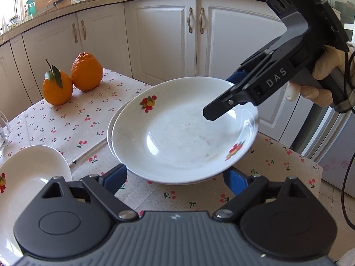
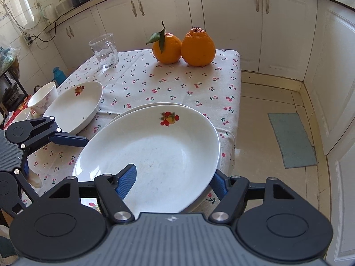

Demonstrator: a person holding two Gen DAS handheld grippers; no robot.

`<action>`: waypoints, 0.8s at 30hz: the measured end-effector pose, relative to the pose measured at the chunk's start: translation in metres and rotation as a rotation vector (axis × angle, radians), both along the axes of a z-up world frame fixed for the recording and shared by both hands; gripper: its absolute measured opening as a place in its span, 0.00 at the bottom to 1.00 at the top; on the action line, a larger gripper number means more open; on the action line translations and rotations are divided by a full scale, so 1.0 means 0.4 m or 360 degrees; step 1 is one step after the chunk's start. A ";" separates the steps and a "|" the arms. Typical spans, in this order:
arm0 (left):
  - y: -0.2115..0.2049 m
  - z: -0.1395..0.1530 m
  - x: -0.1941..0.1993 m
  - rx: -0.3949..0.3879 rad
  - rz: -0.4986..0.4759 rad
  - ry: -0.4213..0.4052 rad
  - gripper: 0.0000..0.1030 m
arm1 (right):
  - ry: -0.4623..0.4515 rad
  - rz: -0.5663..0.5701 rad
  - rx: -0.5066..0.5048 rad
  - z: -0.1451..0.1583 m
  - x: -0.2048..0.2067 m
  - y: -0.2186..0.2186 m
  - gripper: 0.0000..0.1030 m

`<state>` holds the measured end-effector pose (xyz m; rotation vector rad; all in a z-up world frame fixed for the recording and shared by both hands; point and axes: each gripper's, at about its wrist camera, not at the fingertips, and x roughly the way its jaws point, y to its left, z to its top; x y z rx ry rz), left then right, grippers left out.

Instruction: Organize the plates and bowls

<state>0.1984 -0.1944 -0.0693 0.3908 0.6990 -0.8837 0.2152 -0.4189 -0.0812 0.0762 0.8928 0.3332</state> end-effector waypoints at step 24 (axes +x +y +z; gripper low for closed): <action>0.052 0.051 -0.075 -0.0075 0.0073 -0.0108 0.90 | 0.0045 -0.0093 -0.0132 -0.018 -0.038 0.034 0.77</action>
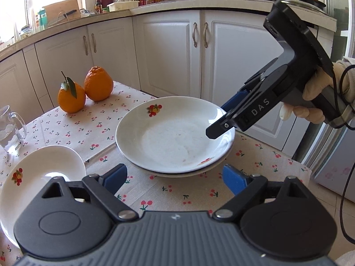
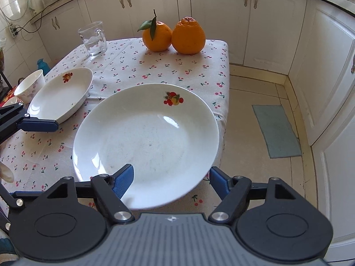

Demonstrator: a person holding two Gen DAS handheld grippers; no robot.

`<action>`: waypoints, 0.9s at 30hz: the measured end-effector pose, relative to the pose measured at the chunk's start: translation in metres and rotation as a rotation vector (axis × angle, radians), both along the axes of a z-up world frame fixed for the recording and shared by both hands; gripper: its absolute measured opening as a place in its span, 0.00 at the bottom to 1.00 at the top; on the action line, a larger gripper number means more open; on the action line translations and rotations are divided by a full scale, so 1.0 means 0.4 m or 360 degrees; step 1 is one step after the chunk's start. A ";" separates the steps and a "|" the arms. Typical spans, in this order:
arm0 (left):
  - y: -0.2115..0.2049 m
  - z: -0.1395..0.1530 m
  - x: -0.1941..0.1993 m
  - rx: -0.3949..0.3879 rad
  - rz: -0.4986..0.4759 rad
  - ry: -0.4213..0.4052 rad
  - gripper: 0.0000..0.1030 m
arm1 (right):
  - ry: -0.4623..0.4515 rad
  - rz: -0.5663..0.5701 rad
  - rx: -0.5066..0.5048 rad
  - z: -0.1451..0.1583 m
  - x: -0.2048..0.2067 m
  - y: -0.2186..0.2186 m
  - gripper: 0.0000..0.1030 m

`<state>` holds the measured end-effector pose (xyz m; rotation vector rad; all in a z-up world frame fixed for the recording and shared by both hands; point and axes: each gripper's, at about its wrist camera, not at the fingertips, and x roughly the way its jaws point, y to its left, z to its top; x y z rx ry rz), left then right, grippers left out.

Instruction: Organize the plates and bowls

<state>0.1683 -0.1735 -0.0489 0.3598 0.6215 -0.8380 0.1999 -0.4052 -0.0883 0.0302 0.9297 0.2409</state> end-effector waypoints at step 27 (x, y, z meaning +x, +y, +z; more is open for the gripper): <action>0.259 -0.089 -0.009 0.0108 0.0907 0.0059 0.92 | -0.0267 0.0348 -0.0072 0.080 -0.140 0.231 1.00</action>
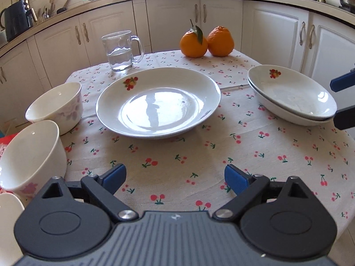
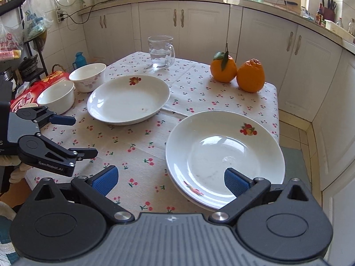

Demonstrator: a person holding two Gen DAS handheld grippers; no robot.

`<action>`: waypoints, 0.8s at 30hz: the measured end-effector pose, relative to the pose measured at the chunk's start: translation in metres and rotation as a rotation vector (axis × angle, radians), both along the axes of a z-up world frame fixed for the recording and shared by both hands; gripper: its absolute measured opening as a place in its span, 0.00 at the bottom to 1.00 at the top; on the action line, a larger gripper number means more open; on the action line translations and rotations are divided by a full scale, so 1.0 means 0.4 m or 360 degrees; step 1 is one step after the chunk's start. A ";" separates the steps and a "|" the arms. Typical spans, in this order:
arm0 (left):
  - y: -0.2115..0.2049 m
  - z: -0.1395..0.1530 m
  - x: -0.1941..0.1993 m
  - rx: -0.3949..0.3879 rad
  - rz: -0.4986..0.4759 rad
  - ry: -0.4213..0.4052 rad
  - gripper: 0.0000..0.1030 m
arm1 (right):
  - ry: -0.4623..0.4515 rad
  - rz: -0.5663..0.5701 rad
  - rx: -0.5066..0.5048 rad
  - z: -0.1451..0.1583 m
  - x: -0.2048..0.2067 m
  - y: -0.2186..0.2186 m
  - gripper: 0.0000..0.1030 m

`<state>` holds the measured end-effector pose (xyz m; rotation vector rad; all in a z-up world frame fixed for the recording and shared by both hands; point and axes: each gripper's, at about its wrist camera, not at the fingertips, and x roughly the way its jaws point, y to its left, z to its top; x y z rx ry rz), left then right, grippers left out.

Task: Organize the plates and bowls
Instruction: 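Move the right tool to the white plate near the glass jug and grasp its rim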

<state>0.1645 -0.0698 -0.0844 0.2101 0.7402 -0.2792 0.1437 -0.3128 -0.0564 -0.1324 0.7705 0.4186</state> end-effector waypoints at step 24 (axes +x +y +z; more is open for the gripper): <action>0.010 -0.030 0.097 -0.0111 0.0081 0.0008 1.00 | 0.0070 0.0325 -0.0043 -0.004 0.209 0.146 1.00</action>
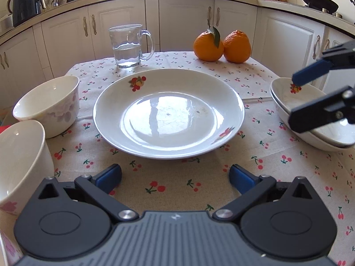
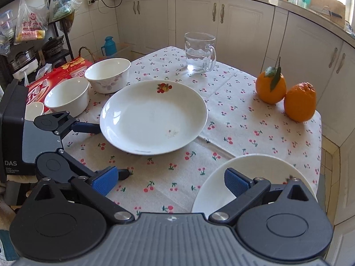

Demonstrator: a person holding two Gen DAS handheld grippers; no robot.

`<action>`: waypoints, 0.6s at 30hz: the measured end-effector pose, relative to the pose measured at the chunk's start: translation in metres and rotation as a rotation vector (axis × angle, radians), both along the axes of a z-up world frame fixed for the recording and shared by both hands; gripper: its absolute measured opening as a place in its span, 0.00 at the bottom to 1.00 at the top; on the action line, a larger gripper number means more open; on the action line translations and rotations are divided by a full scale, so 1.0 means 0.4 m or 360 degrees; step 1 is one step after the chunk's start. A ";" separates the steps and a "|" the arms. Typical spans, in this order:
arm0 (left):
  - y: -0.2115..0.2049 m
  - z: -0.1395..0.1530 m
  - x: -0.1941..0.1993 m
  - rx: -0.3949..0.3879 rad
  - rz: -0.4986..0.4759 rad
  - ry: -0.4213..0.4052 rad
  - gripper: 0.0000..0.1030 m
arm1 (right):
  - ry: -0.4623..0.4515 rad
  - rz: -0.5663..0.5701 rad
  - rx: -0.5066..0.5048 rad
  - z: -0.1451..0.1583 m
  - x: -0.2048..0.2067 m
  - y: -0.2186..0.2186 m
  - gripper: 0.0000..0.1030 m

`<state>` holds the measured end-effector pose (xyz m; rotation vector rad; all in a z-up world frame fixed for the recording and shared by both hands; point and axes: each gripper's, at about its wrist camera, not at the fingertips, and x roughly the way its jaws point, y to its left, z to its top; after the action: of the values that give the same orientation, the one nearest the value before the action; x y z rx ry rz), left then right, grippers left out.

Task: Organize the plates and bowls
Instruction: 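Move the right tool to the white plate near the glass jug and grasp its rim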

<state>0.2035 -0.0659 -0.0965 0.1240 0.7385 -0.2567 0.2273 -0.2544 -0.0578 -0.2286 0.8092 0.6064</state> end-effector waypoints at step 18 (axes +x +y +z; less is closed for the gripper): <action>0.000 -0.003 0.035 -0.0010 0.0040 -0.0014 1.00 | 0.0164 0.0293 -0.0033 -0.042 0.308 0.118 1.00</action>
<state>0.2175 -0.0659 -0.0978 0.1099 0.7298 -0.2340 0.3504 -0.2072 -0.0747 -0.2948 0.9004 0.7881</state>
